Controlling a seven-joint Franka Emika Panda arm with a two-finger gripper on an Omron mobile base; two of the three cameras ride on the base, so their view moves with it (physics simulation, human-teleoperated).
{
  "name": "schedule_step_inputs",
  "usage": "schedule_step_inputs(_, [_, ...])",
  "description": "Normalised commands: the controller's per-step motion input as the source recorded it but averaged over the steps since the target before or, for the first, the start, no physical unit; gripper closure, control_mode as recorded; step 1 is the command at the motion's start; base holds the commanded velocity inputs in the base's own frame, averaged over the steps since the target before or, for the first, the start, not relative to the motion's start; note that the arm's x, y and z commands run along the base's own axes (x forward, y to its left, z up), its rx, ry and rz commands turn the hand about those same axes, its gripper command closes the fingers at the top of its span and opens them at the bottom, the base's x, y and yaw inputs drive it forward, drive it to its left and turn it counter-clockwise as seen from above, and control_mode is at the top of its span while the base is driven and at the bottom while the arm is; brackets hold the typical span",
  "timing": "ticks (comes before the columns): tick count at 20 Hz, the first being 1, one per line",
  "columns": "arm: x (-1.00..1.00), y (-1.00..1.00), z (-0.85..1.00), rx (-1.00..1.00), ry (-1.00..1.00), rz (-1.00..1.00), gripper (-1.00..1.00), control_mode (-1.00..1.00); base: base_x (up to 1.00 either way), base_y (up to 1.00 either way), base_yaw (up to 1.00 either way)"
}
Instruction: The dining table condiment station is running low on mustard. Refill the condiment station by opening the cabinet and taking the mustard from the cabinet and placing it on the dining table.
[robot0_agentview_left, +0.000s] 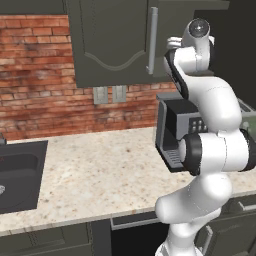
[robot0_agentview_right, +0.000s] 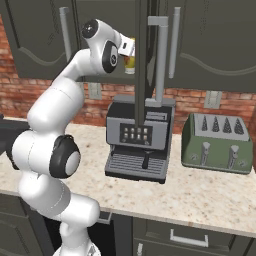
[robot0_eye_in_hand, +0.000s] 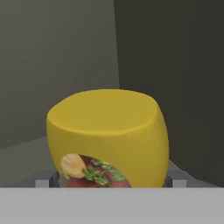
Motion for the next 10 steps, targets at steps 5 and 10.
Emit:
schedule_step_inputs(5, [0.0, 0.0, -0.04, 0.0, 0.0, 0.0, 1.0, -1.0, 0.0, 0.0, 0.0])
schedule_step_inputs(10, [0.0, 0.0, 0.0, 0.0, 0.0, 0.0, 1.0, -1.0, 0.0, 0.0, 0.0])
